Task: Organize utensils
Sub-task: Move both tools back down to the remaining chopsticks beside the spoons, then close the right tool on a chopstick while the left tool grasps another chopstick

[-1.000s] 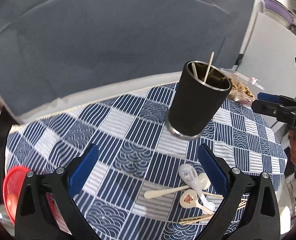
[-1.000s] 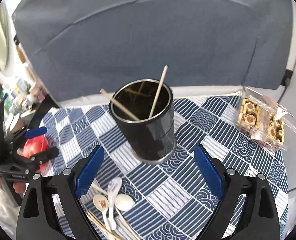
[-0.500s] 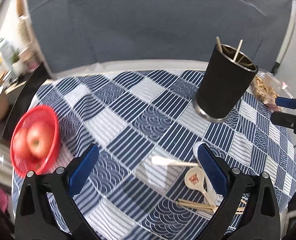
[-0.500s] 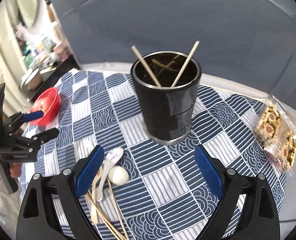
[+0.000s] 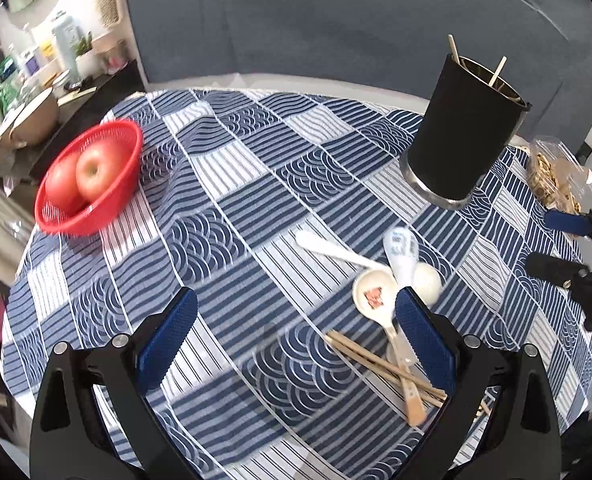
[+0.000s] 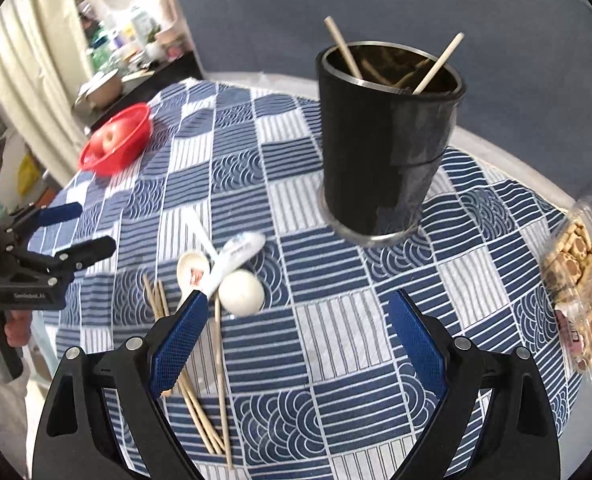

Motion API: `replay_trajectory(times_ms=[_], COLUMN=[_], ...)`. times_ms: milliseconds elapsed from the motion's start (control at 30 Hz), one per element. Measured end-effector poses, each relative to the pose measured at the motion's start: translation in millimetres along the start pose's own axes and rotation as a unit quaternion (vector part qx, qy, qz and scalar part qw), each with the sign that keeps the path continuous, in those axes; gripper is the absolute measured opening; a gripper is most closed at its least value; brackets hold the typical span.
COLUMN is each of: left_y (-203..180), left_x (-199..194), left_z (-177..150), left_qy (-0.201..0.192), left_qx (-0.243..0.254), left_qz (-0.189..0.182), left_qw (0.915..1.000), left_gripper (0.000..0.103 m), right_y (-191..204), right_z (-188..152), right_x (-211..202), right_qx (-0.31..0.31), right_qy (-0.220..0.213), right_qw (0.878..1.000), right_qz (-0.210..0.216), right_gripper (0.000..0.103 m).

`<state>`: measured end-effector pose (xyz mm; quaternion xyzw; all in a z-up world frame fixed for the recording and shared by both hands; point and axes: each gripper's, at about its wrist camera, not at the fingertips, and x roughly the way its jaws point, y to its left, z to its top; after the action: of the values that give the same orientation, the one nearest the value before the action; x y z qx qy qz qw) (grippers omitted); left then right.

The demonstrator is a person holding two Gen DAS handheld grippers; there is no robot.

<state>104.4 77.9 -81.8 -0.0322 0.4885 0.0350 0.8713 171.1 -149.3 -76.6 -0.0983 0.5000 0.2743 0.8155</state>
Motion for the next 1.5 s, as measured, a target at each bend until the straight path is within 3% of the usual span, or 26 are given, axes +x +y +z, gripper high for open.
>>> replay_trajectory(times_ms=[500, 667, 800, 900, 1033, 1100, 1200, 1267, 1333, 1367, 1400, 1433, 1500], left_y=[-12, -6, -3, -8, -18, -19, -20, -24, -24, -24, -23, -22, -23], left_x=[12, 23, 30, 30, 32, 36, 45, 49, 55, 59, 60, 60, 60], left_z=[-30, -38, -42, -44, -42, -40, -39, -39, -39, -40, -41, -42, -43], left_qy=[0.03, 0.05, 0.072, 0.079, 0.09, 0.101, 0.122, 0.128, 0.145, 0.153, 0.155, 0.156, 0.16], left_qx=[-0.104, -0.142, -0.166, -0.161, -0.146, -0.146, -0.146, -0.136, -0.134, -0.141, -0.146, -0.147, -0.14], left_qz=[0.033, 0.015, -0.018, -0.026, -0.021, -0.03, -0.051, -0.038, -0.041, -0.051, -0.059, -0.061, -0.056], left_qw=[0.9936, 0.9885, 0.9834, 0.9835, 0.985, 0.9837, 0.9804, 0.9817, 0.9795, 0.9769, 0.9752, 0.9749, 0.9756], left_gripper=[0.097, 0.096, 0.086, 0.085, 0.082, 0.075, 0.065, 0.054, 0.029, 0.021, 0.009, 0.003, 0.002], right_y=[19, 25, 29, 38, 37, 36, 37, 39, 41, 43, 43, 44, 47], right_z=[-33, -42, -47, -52, -52, -51, -49, -47, -45, -43, -43, -42, -45], right_x=[44, 63, 75, 75, 78, 78, 76, 74, 72, 72, 73, 73, 71], right_qx=[-0.069, -0.077, -0.071, -0.101, -0.098, -0.094, -0.1, -0.102, -0.107, -0.105, -0.096, -0.088, -0.091], right_qy=[0.059, 0.09, 0.109, 0.101, 0.105, 0.111, 0.12, 0.13, 0.143, 0.156, 0.171, 0.178, 0.177], right_qw=[0.995, 0.992, 0.991, 0.99, 0.99, 0.989, 0.988, 0.986, 0.983, 0.981, 0.978, 0.977, 0.978], right_qz=[0.029, 0.034, 0.042, 0.02, 0.012, 0.011, 0.016, 0.022, 0.033, 0.049, 0.071, 0.077, 0.069], right_gripper=[0.087, 0.087, 0.087, 0.087, 0.087, 0.085, 0.074, 0.061, 0.038, 0.028, 0.009, 0.002, 0.002])
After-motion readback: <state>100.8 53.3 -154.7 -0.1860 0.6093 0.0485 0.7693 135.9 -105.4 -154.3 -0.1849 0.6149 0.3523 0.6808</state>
